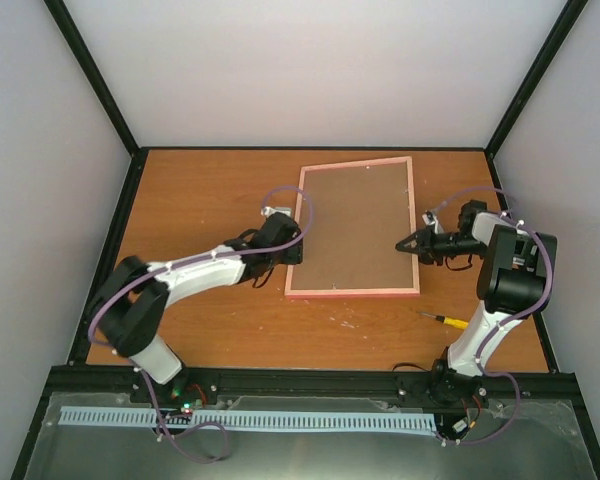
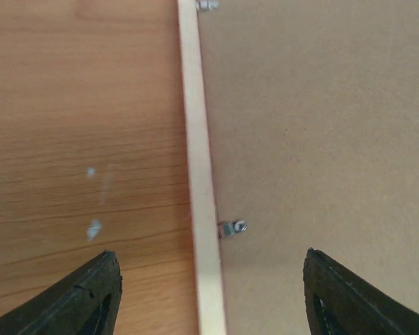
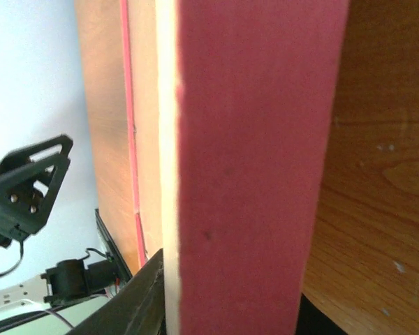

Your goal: Take the photo out of the frame

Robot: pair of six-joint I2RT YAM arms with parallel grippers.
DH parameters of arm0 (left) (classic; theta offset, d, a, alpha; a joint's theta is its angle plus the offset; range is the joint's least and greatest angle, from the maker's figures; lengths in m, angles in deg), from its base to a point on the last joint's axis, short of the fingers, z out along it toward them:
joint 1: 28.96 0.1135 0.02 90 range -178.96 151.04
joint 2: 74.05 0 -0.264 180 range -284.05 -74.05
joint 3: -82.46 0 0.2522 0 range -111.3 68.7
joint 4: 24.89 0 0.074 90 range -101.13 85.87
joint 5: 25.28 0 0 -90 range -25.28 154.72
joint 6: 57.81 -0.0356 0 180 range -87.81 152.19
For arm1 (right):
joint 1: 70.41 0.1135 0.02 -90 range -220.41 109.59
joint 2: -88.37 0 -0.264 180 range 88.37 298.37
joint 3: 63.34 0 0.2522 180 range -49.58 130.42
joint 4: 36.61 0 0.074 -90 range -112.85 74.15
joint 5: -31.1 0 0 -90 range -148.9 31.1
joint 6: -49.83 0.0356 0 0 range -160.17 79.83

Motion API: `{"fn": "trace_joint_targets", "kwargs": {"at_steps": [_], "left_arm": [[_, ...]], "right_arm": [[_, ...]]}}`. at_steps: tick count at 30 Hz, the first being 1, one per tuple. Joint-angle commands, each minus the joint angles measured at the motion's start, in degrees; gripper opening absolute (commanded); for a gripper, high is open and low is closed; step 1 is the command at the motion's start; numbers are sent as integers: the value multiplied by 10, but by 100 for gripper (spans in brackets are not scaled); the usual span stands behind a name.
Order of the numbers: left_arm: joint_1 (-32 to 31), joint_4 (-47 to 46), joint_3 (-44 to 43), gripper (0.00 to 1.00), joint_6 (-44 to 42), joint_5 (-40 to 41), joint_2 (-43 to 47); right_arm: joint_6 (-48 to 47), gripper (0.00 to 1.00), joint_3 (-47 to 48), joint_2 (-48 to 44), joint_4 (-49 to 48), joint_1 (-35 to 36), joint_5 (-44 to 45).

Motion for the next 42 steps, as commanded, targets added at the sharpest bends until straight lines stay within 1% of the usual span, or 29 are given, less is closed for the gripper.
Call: {"fn": "trace_joint_targets", "kwargs": {"at_steps": [1, 4, 6, 10, 14, 17, 19, 22, 25, 29, 31, 34, 35, 36, 37, 42], "left_arm": [[5, 53, -74, 73, 61, -42, -86], [19, 57, -83, 73, 64, -63, -123], [30, 53, -82, 69, 56, -86, -138], [40, 55, -75, 63, 45, -106, -150], [40, 51, -68, 52, 43, -133, -164], [40, 44, -62, 47, 40, -152, -173], [40, 43, -61, 42, 37, -159, -179], [40, 44, -56, 37, 34, -163, -179], [40, 50, -42, 31, 33, -164, -168], [40, 55, -9, 29, 34, -167, -140], [40, 57, 8, 29, 34, -170, -124], [40, 64, 33, 24, 36, -167, -98], [41, 67, 42, 22, 36, -164, -90], [40, 70, 50, 20, 37, -161, -83], [40, 72, 59, 20, 38, -157, -75], [40, 89, 98, 16, 47, -147, -46]], "right_arm": [[-29, 30, -26, -5, -33, 4, 28], [-24, 32, -40, 0, -53, 5, 31], [-26, 33, -39, 4, -55, 7, 28], [-32, 33, -46, 2, -58, 8, 23], [-48, 33, -51, 12, -49, 8, 19], [-49, 34, -51, 17, -49, 8, 14], [-50, 34, -49, 16, -49, 8, 15], [-47, 35, -53, 8, -55, 8, 29], [-51, 39, -55, 2, -55, 8, 38], [-55, 41, -55, 4, -54, 8, 39], [-55, 43, -55, 8, -54, 8, 40], [-56, 47, -54, 8, -53, 9, 48], [-56, 50, -55, 4, -54, 12, 53], [-56, 57, -57, -3, -55, 17, 61], [-56, 60, -58, -9, -57, 23, 69], [-54, 65, -58, -33, -58, 58, 97]]}}
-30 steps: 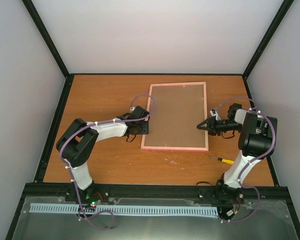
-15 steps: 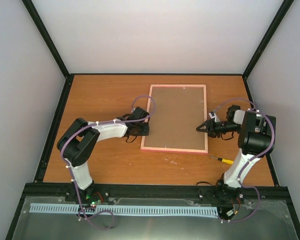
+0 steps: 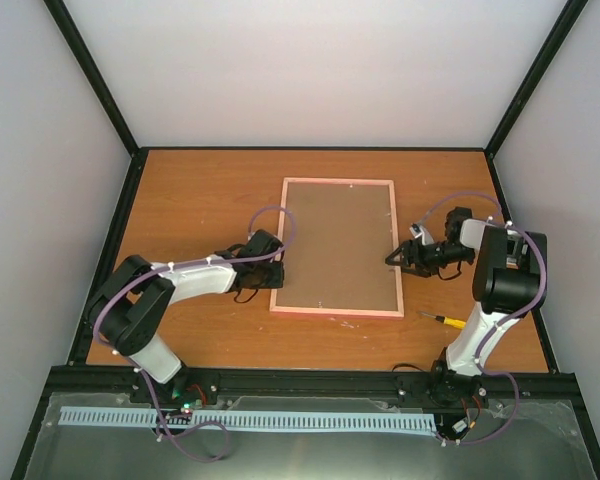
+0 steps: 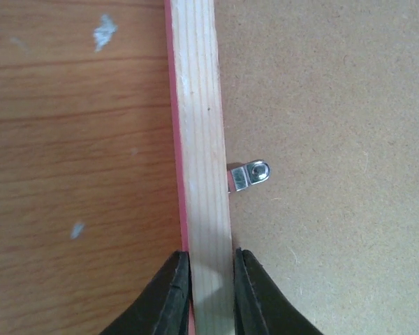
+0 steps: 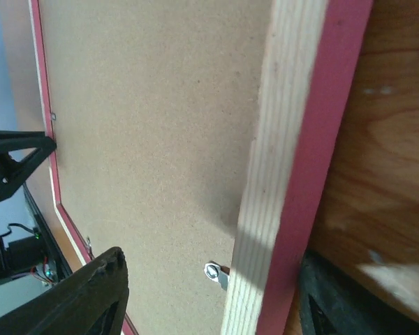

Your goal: Take the photo out of the frame

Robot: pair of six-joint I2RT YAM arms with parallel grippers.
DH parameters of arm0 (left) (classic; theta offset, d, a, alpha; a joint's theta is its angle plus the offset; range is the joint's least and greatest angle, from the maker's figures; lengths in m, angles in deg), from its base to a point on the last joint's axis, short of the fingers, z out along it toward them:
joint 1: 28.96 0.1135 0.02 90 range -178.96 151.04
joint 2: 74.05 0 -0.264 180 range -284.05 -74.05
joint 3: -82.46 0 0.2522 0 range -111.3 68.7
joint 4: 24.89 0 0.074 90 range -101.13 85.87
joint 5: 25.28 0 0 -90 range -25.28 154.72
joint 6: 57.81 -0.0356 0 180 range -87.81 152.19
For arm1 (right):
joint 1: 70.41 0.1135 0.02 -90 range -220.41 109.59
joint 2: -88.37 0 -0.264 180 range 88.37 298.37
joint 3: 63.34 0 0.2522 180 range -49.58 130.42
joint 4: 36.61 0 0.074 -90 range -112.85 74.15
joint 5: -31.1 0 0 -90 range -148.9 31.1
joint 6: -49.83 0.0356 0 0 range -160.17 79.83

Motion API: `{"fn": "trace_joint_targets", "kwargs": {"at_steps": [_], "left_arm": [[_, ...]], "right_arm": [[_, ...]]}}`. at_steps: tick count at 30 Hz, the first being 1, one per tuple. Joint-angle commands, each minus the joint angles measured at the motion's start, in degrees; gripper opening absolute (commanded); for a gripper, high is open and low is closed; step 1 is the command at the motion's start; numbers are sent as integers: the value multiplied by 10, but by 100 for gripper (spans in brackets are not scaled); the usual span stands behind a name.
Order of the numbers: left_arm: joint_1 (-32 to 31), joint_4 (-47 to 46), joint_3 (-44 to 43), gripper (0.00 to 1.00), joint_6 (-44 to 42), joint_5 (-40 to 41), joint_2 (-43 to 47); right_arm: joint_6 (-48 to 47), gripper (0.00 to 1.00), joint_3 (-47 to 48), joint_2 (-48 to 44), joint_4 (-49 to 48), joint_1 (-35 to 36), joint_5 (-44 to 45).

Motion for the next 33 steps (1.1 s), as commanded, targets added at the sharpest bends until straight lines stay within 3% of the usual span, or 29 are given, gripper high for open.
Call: {"fn": "trace_joint_targets", "kwargs": {"at_steps": [1, 7, 13, 22, 28, 31, 33], "left_arm": [[-1, 67, 43, 15, 6, 15, 20], [-1, 84, 83, 8, 18, 33, 78], [0, 91, 99, 6, 20, 41, 103], [-1, 82, 77, 15, -3, -14, 139], [-1, 204, -23, 49, -52, 13, 214], [-1, 234, -91, 62, -99, 40, 248], [-1, 235, -148, 75, -126, 57, 257]], "right_arm": [[-5, 66, 1, -40, -10, 27, 10], [-8, 67, 0, -47, -11, 29, 28], [-18, 67, -1, -54, -8, 29, 24], [-67, 67, 26, -115, 21, 28, 14], [-129, 69, 140, -201, 120, 11, 54], [-162, 70, 150, -276, 113, 10, 96], [-195, 71, 140, -316, 118, 11, 106]]}}
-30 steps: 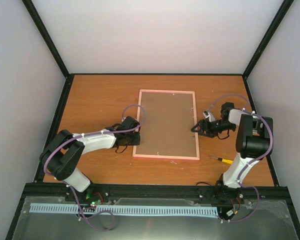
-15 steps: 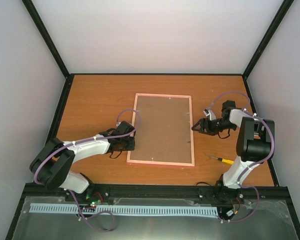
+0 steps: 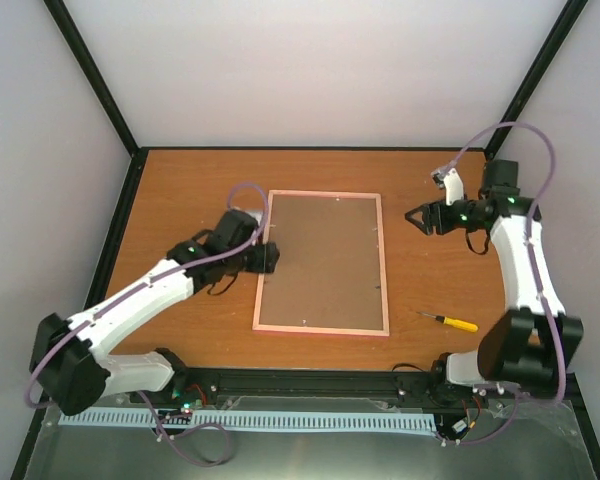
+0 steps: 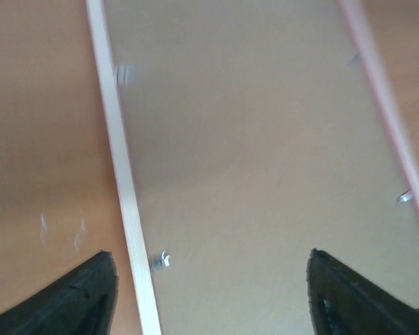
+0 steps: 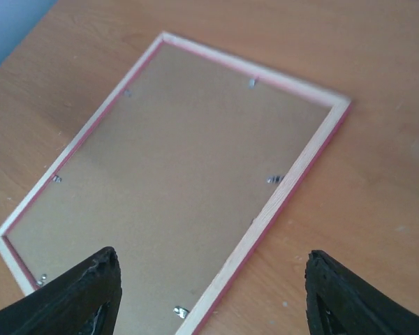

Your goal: Take the photo out of the frame

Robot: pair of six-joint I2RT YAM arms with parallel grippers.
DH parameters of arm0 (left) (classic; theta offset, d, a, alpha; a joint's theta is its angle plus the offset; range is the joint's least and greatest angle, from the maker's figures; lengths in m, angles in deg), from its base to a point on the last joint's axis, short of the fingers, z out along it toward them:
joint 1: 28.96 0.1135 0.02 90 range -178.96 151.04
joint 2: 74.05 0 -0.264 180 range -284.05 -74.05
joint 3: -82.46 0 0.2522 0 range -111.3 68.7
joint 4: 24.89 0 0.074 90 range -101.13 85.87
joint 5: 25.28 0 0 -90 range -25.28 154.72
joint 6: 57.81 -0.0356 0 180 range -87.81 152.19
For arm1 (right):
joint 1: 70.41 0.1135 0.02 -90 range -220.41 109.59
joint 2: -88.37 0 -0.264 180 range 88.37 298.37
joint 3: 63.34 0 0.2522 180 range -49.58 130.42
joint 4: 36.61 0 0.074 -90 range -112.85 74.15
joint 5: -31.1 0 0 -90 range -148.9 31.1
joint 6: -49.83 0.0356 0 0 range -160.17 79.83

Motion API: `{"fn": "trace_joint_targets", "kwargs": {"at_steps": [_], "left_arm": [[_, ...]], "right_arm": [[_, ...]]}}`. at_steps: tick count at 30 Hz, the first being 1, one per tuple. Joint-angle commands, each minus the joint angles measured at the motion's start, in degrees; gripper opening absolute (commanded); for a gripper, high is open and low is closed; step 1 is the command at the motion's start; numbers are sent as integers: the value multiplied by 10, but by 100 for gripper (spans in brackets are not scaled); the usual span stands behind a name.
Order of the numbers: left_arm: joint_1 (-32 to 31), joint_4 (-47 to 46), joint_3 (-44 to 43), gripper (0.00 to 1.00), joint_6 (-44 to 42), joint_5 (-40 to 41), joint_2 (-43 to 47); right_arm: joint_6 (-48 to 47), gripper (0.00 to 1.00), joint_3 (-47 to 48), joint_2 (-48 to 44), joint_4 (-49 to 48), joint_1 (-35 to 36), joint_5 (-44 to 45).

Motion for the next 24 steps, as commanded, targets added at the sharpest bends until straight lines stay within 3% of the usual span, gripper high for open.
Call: {"fn": "trace_joint_targets", "kwargs": {"at_steps": [1, 2, 3, 10, 14, 19, 24], "left_arm": [[-1, 30, -121, 84, -80, 54, 36], [0, 19, -139, 96, -86, 73, 39], [-1, 0, -153, 99, -98, 90, 43], [-1, -215, -117, 100, -126, 197, 33], [0, -294, -74, 100, -203, 124, -9], [-1, -298, -37, 100, -191, 98, -36], [-1, -242, -80, 100, -200, 130, -76]], "right_arm": [[-91, 72, -3, -90, 42, 0, 42], [-106, 72, -6, -104, 52, 0, 47], [-117, 72, -10, -117, 61, 0, 58], [-186, 73, -92, -159, 79, 0, 191], [-223, 73, -164, -176, 64, 1, 250], [-260, 73, -239, -196, 39, 1, 310], [-307, 73, -276, -191, 48, 0, 337]]}}
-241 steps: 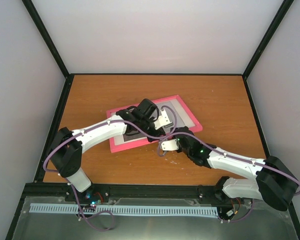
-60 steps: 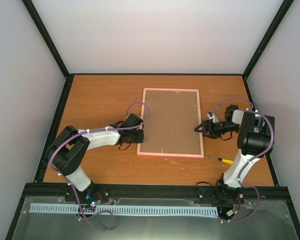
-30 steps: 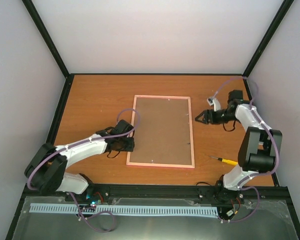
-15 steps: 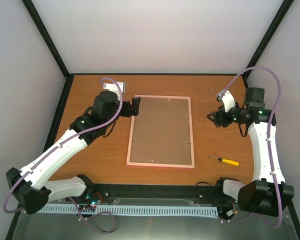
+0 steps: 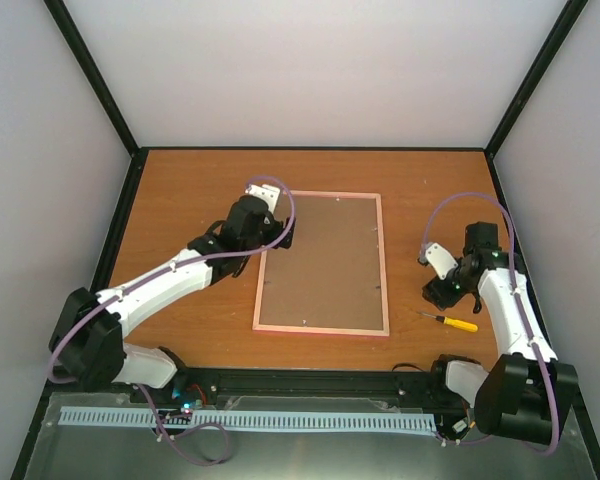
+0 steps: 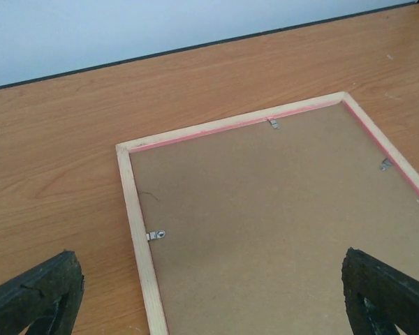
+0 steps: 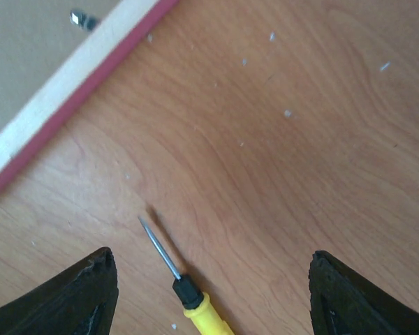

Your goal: Take the photo out of the frame

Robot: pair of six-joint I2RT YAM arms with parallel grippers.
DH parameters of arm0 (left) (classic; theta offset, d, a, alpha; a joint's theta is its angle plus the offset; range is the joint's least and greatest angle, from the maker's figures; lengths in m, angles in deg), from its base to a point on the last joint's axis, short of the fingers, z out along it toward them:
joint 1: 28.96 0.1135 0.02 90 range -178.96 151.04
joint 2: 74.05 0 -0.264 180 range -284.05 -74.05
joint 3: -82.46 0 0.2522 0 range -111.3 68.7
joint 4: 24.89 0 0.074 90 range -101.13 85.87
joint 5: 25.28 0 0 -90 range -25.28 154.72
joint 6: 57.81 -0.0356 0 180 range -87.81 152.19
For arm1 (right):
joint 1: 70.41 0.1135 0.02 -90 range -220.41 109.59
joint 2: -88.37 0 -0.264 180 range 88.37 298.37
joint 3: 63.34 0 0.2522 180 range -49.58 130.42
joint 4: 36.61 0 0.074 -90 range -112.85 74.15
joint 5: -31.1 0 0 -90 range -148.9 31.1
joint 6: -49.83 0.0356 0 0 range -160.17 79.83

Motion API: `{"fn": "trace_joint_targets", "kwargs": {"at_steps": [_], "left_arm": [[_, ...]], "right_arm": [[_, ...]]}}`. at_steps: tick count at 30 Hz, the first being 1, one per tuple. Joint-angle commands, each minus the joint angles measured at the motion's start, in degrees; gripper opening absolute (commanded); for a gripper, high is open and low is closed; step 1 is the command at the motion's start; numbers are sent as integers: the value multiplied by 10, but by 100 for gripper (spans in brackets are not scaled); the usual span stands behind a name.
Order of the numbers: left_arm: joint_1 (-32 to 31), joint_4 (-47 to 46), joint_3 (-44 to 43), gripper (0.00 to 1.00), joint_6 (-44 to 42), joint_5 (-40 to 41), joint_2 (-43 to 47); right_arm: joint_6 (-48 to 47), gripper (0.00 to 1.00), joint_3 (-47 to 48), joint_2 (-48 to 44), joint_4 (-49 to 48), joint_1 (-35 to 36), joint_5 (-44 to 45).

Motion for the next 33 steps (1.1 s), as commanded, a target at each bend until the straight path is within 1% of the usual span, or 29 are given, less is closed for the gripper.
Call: {"fn": "trace_joint_targets", "kwargs": {"at_steps": [1, 3, 5, 7, 8, 10, 11, 13, 16, 19, 21, 23, 24, 28, 33], "left_arm": [[-1, 11, -48, 100, -40, 16, -7], [-1, -27, -25, 100, -61, 33, 24], [-1, -83, 27, 100, -81, 13, 69], [-1, -127, 71, 100, -106, -36, 107], [-1, -133, 79, 100, -114, -65, 117], [-2, -122, 73, 100, -117, -132, 128], [-2, -114, 66, 100, -114, -179, 127], [-3, -109, 60, 100, -115, -218, 119], [-3, -106, 50, 100, -94, -194, 110], [-3, -97, 49, 100, -82, -185, 110], [-3, -67, 39, 100, -96, -174, 100], [-4, -33, 11, 100, -110, -180, 92], [-4, -30, 7, 100, -108, -169, 94], [-4, -65, 39, 100, -122, -110, 121], [-4, -86, 56, 100, -133, -95, 157]], "right_arm": [[-64, 73, -32, -4, -6, 0, 50], [-79, 73, -50, 1, -12, 1, 73], [-88, 73, -58, 10, -14, 1, 97], [-94, 73, -63, 17, -20, 1, 109], [-94, 73, -65, 21, -23, 0, 110], [-95, 73, -64, 32, -26, 1, 106], [-94, 73, -63, 39, -29, 1, 105], [-90, 72, -62, 57, -36, 1, 100], [-89, 70, -64, 82, -46, 1, 103], [-92, 62, -69, 101, -56, 1, 109], [-95, 59, -74, 107, -61, 1, 111], [-100, 58, -80, 111, -67, 1, 112], [-102, 57, -83, 112, -71, 1, 110], [-102, 54, -83, 125, -77, 4, 96], [-94, 47, -83, 145, -88, 11, 84]]}}
